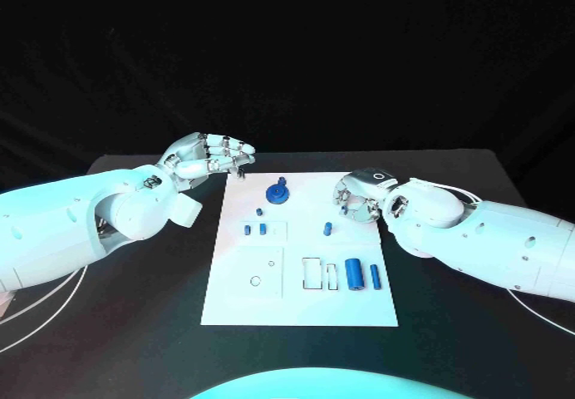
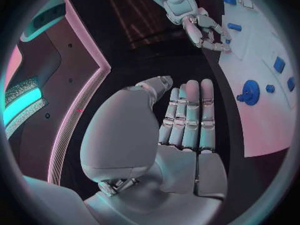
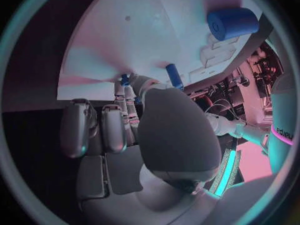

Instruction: Assemble the parts on the task board

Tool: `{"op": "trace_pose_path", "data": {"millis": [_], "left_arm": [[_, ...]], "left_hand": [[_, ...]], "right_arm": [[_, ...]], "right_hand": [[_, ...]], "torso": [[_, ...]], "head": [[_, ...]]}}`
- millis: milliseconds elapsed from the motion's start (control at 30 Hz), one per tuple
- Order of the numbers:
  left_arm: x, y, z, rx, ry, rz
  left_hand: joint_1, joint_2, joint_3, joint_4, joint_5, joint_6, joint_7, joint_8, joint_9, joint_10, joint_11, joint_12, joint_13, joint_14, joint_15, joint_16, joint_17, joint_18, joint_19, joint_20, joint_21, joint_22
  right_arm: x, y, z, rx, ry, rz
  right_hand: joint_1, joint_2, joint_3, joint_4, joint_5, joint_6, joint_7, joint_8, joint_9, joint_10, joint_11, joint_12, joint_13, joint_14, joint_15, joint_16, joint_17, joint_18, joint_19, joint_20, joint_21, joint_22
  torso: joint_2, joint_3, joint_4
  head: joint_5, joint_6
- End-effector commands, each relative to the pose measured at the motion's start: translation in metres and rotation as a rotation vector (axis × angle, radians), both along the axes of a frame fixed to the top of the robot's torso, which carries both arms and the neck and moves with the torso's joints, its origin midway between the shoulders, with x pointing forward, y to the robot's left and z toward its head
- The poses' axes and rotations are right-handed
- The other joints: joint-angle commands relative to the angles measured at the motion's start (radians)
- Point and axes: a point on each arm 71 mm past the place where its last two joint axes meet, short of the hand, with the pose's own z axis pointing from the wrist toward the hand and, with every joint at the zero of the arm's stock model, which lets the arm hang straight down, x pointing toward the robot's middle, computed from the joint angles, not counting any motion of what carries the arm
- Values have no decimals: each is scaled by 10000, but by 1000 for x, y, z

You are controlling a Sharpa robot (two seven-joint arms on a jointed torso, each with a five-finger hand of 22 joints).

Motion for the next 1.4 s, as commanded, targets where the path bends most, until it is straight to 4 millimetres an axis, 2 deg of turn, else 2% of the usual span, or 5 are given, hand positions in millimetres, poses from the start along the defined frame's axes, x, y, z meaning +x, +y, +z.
{"op": "trace_pose_path", "data": {"millis": [33,100,400,967,1400], "left_arm": [[-1,-1,1,-113,12,-66],[0,0,0,-82,21,-60],[0,2,0,12,42,-1],[1,4,-1,103,93,62],[2,6,-2,197,136,129]], "left_hand": [[45,79,9,-67,49,33,49,29,1,27,64,4,-17,37,-28,-61,-14,141,46,8,-45,-13],[45,79,9,-67,49,33,49,29,1,27,64,4,-17,37,-28,-61,-14,141,46,8,-45,-13],[35,85,2,-63,37,18,66,20,-5,3,79,-13,-25,39,-17,-71,-14,135,54,10,-50,-15],[15,89,-9,-53,29,-26,88,-6,-19,-42,101,-44,-40,38,1,-86,-14,129,57,15,-66,-23],[40,109,2,-68,34,-47,97,-17,-26,-53,106,-54,-45,38,4,-96,-14,129,61,16,-72,-26]], "right_arm": [[-3,-4,-11,-788,126,-125],[-3,-5,-11,-885,47,-158],[-6,-8,-12,-1042,-124,-166],[-8,-8,-14,-1078,-64,-105],[-10,-9,-16,-1223,114,-60]], "right_hand": [[47,94,150,-98,45,80,4,43,39,105,-21,-48,-19,416,-72,45,11,-139,245,-52,57,799],[43,63,187,-140,43,82,6,37,50,122,-22,-67,-30,416,-73,49,8,-141,248,-55,70,810],[-324,-363,341,-315,37,42,84,-60,130,23,96,-343,-159,404,10,65,-31,-142,231,-17,42,823],[-484,-443,373,-386,36,40,114,-102,167,-170,155,-513,-228,383,50,50,-85,-122,198,16,-59,779],[-402,-426,505,-570,40,111,98,-100,213,-158,148,-555,-248,369,46,62,-85,-119,195,16,-55,791]], "torso": [[-4,7,-9],[-2,13,-11],[-5,14,-20],[-1,0,0],[-5,11,-8]], "head": [[-24,-11],[-29,-15],[-18,-19],[-28,-20],[-11,-36]]}}
